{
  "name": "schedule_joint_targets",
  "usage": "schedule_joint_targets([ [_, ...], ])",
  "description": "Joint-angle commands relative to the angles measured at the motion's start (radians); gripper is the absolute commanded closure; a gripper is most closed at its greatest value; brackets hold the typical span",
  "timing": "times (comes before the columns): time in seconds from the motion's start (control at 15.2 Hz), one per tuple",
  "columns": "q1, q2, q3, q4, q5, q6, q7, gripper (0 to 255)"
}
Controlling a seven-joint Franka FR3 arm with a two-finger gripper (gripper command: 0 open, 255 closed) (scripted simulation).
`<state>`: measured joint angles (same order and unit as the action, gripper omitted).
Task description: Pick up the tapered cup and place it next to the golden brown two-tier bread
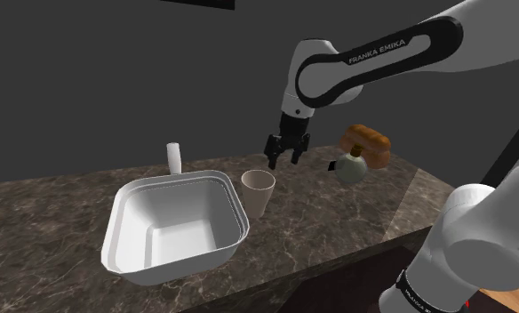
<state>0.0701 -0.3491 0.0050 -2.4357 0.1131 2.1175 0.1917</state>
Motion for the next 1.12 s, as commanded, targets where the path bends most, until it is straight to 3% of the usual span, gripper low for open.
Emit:
schedule_joint_targets([
  [0.0,0.010,0.067,0.007,0.015,0.021,0.065,0.006,0],
  [0.53,0.021,0.152,0.016,-0.021,0.041,0.192,0.002,0],
  [1.06,0.022,0.157,0.016,-0.024,0.042,0.201,0.001,0],
])
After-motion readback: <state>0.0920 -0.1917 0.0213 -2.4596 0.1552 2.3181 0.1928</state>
